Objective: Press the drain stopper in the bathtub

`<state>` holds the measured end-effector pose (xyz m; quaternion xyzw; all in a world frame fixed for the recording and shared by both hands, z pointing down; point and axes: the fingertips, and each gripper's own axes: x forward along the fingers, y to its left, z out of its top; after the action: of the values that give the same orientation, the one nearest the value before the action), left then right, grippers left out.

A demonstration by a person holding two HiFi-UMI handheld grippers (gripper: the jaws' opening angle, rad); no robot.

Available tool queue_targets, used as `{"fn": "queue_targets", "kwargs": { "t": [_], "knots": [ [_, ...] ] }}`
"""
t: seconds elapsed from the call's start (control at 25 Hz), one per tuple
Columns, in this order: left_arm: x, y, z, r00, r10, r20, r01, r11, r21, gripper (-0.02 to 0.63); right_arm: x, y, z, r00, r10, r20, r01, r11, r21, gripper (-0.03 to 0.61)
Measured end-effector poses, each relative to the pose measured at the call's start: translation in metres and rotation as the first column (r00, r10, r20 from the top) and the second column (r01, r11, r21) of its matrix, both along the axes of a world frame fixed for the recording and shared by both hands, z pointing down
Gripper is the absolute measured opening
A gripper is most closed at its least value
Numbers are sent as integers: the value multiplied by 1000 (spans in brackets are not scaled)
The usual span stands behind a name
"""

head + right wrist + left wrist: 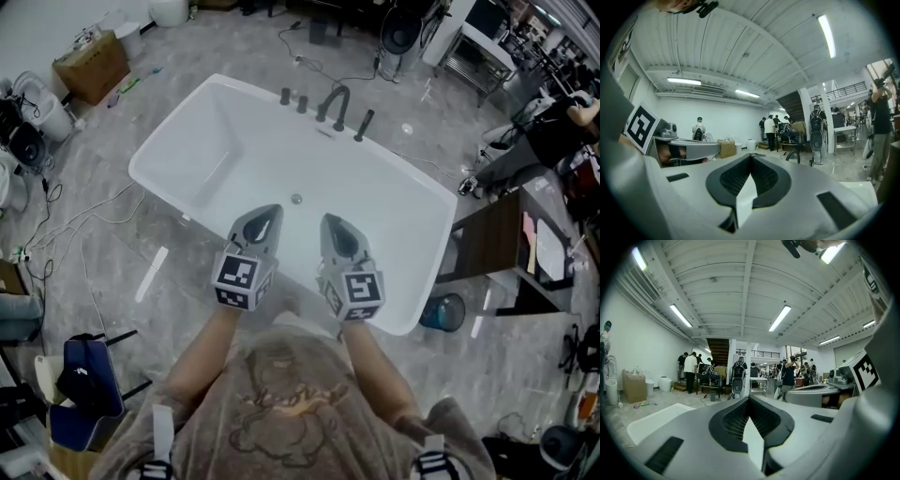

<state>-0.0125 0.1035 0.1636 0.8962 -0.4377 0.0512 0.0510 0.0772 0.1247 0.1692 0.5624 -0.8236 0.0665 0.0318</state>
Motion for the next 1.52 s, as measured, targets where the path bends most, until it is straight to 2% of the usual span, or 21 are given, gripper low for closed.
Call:
{"fn": "queue_targets", "kwargs": {
  "t": [0.4, 0.56, 0.72, 1.0, 1.16, 1.52],
  "knots": [
    [30, -67, -3, 1000, -13, 14, 13, 999, 35, 4, 25, -75, 6, 997, -71, -5, 71, 997, 13, 5],
    [39, -82, -5, 1000, -1, 2, 1, 1000, 28, 3, 23, -93, 8, 995, -100, -5, 100, 995, 10, 5],
    [38, -97, -1, 1000, -4, 25, 3, 999, 49, 4, 19, -107, 13, 993, -113, -32, 113, 993, -19, 5],
    [32, -127, 7, 1000, 18, 18, -19, 999, 48, 4, 13, -138, 20, 996, -75, -36, 75, 997, -2, 5],
    [34, -141, 11, 998, 64, 12, -65, 997, 40, 4, 17, -157, 27, 999, -20, -31, 21, 1000, 19, 5],
    [26, -188, 20, 990, 140, 16, -140, 988, 61, 3, 9, -197, 40, 998, 55, -12, -55, 998, 0, 5]
  ]
}}
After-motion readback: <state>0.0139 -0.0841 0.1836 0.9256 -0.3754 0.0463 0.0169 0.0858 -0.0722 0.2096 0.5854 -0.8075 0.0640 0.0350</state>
